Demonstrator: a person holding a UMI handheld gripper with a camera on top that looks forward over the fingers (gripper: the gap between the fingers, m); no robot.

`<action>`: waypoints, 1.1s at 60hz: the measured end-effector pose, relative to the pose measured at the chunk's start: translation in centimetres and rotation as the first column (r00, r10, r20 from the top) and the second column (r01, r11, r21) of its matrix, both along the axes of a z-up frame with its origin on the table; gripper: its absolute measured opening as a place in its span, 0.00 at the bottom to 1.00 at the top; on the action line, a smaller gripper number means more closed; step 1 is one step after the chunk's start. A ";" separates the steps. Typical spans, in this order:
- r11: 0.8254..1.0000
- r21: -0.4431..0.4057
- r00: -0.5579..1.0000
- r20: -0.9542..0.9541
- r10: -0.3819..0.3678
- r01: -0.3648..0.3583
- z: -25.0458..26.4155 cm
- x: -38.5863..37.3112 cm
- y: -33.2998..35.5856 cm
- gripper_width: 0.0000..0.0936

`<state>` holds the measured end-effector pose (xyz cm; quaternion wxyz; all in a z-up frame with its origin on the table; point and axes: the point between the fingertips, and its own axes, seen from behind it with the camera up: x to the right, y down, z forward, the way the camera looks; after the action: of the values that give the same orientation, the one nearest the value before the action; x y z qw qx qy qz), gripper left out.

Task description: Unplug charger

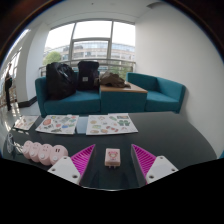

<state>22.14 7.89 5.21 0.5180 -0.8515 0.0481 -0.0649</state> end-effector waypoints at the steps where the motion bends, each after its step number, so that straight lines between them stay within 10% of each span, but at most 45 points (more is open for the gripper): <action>1: 1.000 0.015 1.000 -0.001 -0.001 0.001 0.8 -0.2 -0.2 0.75; 21: 0.967 0.249 0.997 -0.025 0.068 -0.059 16.9 -9.7 -10.2 0.87; 42: 0.963 0.172 0.973 -0.056 0.222 -0.209 14.0 -21.7 -20.4 0.89; 66: 0.971 0.158 0.980 -0.056 0.189 -0.178 13.7 -21.7 -23.4 0.89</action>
<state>0.41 -15.54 18.89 0.5832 -0.8121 -0.0077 0.0173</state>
